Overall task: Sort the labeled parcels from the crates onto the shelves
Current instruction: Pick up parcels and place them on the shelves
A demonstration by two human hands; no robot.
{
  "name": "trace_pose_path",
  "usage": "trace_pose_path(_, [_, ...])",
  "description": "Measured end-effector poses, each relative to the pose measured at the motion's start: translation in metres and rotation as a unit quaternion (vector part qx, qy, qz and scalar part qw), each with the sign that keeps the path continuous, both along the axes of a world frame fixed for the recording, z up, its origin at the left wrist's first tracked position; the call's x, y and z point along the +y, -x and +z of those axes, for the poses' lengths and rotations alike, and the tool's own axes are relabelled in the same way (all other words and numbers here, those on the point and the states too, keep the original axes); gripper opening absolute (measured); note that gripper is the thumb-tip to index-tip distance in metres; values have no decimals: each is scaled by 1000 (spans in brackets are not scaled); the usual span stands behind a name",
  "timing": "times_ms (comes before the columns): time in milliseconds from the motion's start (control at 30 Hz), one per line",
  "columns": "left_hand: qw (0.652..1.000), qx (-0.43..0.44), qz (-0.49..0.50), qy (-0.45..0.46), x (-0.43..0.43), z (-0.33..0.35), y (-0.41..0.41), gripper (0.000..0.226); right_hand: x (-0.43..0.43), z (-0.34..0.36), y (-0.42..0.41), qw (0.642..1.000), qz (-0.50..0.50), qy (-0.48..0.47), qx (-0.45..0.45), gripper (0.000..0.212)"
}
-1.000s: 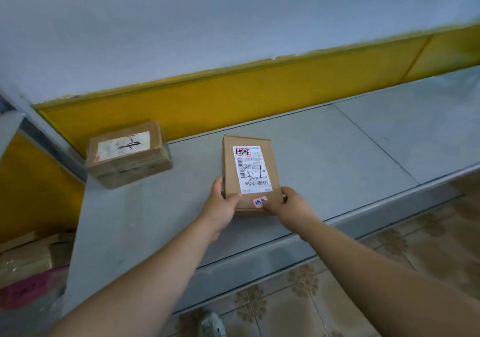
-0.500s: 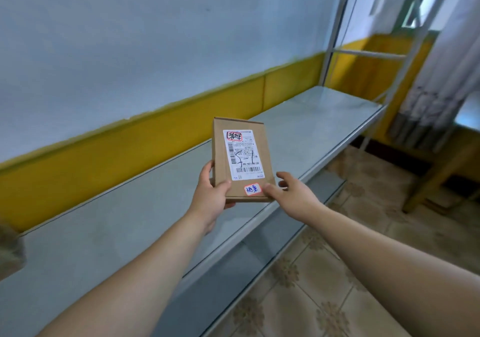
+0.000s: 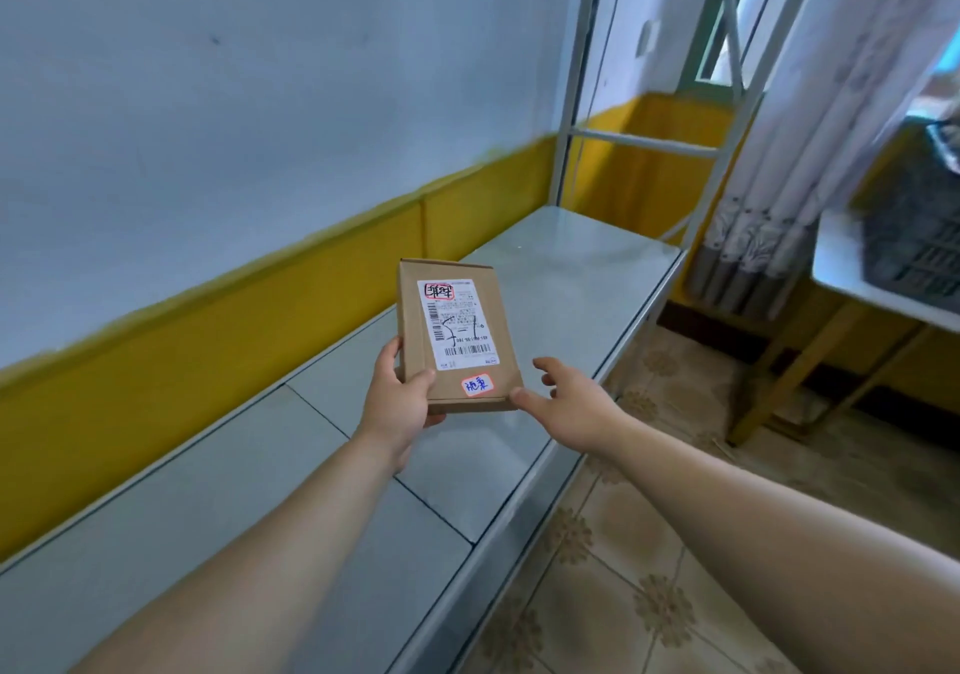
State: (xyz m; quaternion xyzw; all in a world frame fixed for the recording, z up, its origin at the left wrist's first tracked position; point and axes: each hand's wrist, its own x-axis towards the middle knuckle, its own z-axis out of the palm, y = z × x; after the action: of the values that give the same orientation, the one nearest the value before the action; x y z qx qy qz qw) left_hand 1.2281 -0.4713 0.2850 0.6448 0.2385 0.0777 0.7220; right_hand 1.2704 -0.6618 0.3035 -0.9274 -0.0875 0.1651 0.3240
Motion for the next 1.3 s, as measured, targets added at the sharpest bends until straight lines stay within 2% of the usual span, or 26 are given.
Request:
trace_pose_path(200, [998,36,45,-2,13,-24,-48,54,12,-21,-80,999,32,18,25,72])
trace_pose_path(367, [988,73,130,-50,16,-56,-70,57,33,-56,-147,984,158,62,47,73])
trace_pose_path(500, [963,132,195,-133,10,-69,-75,56,50,-80,-193,954,275,104,52,72])
trace_pose_path(600, [943,173,225,-173,9,-75,-74,51,61,-94,-213,925,352,143,22,71])
trace_pose_path(767, [899,249,231,-278,14,-87,-72,45,80,-116,-232,890,413,191,-35,72])
trace_pose_path(867, [853,316,188,-371,5,-98,-75,57,82,-134,-237,881,419,215,-57,74])
trace_pose_path(933, [819,366,116,-426,-11,-101,-83,69,80,-145,-236,876,417,224,-88,75])
trace_pose_path(1033, [773,460,38,-434,-27,-106,-98,94,77,-153,-234,872,417,227,-121,76])
trace_pose_path(1133, [759,484,28,-433,-24,-110,-105,103,77,-155,-234,871,418,224,-128,77])
trace_pose_path(1300, [751,464,-36,-469,20,-101,-95,91,75,-156,-235,875,417,212,-127,75])
